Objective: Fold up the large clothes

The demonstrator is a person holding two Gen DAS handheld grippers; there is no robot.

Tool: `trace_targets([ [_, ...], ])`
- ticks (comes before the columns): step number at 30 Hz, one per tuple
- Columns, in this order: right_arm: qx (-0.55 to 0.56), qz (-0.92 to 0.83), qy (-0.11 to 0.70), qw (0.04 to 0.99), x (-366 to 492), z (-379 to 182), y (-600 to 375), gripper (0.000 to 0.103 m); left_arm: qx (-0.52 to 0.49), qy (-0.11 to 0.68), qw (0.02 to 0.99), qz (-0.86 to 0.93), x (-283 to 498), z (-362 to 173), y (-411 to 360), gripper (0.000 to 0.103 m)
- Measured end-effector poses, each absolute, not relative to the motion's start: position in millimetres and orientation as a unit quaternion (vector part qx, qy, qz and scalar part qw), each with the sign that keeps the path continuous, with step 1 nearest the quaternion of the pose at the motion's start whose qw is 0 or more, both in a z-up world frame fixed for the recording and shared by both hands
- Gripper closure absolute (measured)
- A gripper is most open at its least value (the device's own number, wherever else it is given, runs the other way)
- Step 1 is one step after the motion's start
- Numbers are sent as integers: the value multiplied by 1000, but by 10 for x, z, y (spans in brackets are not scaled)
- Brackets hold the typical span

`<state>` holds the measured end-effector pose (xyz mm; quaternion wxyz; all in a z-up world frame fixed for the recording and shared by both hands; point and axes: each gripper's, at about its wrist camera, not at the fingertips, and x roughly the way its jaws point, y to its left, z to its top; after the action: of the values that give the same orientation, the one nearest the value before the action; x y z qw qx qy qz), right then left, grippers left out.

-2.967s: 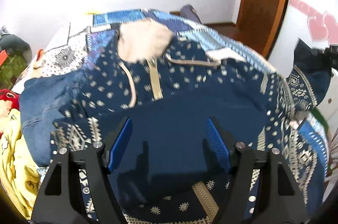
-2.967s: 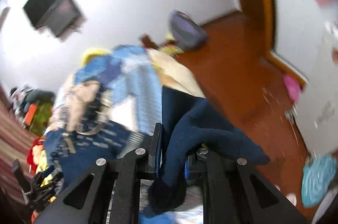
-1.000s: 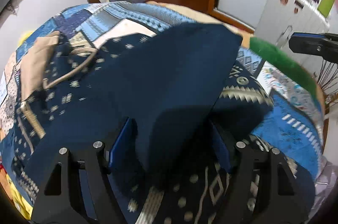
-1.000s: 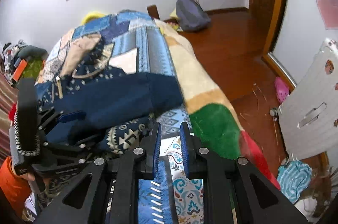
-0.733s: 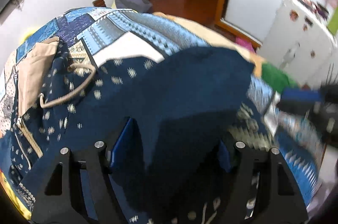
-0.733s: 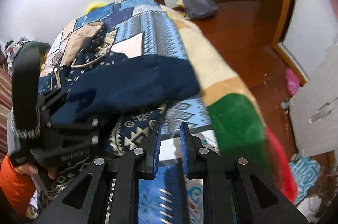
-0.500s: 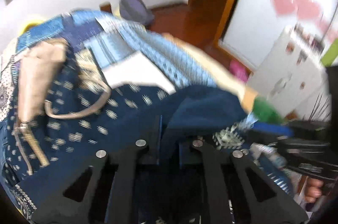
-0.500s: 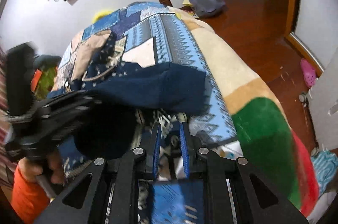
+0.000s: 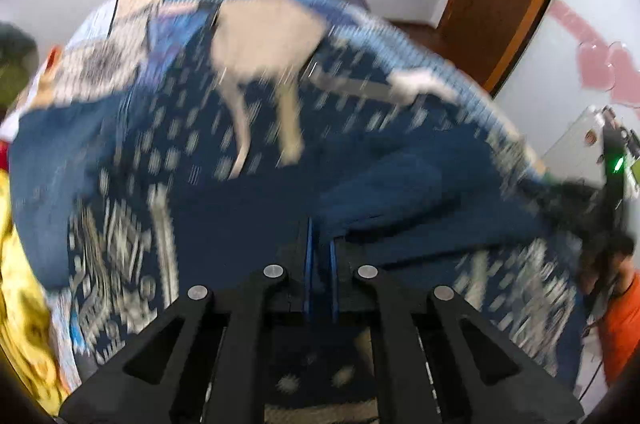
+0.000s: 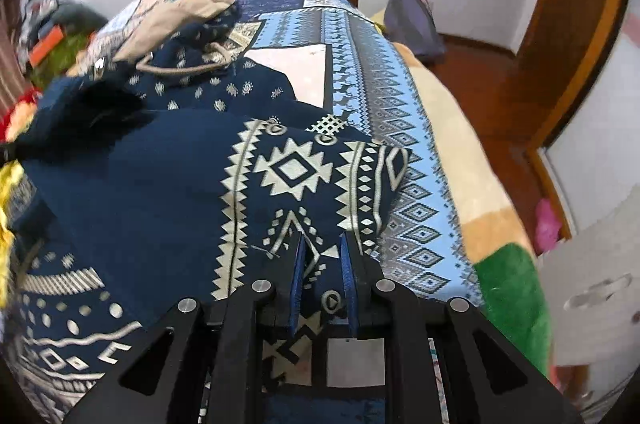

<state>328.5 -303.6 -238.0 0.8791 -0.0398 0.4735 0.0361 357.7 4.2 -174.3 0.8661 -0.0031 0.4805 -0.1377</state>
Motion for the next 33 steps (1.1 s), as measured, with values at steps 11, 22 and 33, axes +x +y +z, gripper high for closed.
trace_targets([
  [11,-42,-30,477,877,3167,-2329,-3321,8,15,509,851,-129,3311,-1933,95,57],
  [22,26,4,460,887,2964,-2001,-3403,8,145,474,847,-194,3318,-1870,-836,35],
  [33,54,6,480,876,3038,-2125,-3434,8,138,462,864,-148,3596,-2015,-998,67],
])
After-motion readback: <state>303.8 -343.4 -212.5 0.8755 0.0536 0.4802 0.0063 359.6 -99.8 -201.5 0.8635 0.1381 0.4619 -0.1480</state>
